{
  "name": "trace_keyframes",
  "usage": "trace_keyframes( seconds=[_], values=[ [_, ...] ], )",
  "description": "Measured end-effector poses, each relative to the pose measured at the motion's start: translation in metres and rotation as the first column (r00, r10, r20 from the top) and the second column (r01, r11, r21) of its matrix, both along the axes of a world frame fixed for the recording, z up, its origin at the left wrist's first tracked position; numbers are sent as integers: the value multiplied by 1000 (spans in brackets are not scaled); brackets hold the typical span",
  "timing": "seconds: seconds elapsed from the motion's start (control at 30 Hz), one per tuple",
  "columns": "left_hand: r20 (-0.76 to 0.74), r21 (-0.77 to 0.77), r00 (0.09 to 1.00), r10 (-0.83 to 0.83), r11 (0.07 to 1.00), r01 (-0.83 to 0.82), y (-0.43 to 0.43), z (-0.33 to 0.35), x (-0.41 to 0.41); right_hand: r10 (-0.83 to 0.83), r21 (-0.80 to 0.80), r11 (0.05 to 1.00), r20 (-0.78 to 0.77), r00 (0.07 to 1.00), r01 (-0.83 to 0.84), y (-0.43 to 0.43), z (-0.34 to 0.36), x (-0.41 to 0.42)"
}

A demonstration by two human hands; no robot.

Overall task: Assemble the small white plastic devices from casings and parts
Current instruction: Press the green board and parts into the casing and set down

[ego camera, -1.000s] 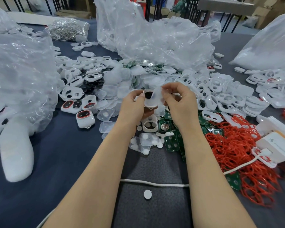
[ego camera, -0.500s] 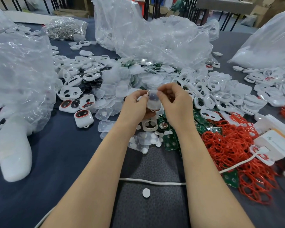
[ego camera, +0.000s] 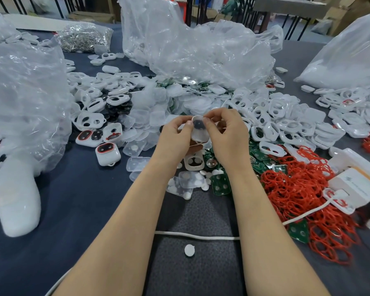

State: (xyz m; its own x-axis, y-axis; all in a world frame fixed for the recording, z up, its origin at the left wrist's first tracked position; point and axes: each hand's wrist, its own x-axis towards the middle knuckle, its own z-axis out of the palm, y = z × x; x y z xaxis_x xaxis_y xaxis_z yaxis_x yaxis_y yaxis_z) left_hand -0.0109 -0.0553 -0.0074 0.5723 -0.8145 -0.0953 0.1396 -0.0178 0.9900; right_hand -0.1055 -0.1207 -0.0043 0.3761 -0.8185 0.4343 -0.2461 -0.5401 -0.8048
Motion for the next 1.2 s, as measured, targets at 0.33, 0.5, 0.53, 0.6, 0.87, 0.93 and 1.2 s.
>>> trace_keyframes(
  seconds=[0.33, 0.5, 0.53, 0.6, 0.87, 0.93, 1.2],
  values=[
    [-88, -7, 996, 17, 1000, -18, 2, 5, -1, 101, 145, 984, 32, 994, -104, -4, 3, -1],
    [-79, -12, 997, -5, 1000, 5, 2, 4, -1, 70, 106, 991, 50, 996, -75, -2, 2, 0],
    [-83, -13, 997, -4, 1000, 3, 2, 4, -1, 66, 106, 992, 55, 996, -72, -2, 2, 0],
    [-103, -13, 995, 4, 1000, -6, 3, 5, -2, 73, 120, 989, 81, 994, -82, -2, 3, -1],
    [-149, 4, 988, 31, 1000, -30, 3, 7, -1, 200, 184, 955, 184, 962, -233, -2, 9, -4],
    [-154, 6, 988, 31, 1000, -31, 3, 8, -2, 204, 222, 942, 219, 954, -253, -4, 10, -5],
    [-114, -4, 993, 4, 1000, -5, 3, 6, -1, 171, 127, 976, 68, 983, -178, -4, 4, -3]
  ],
)
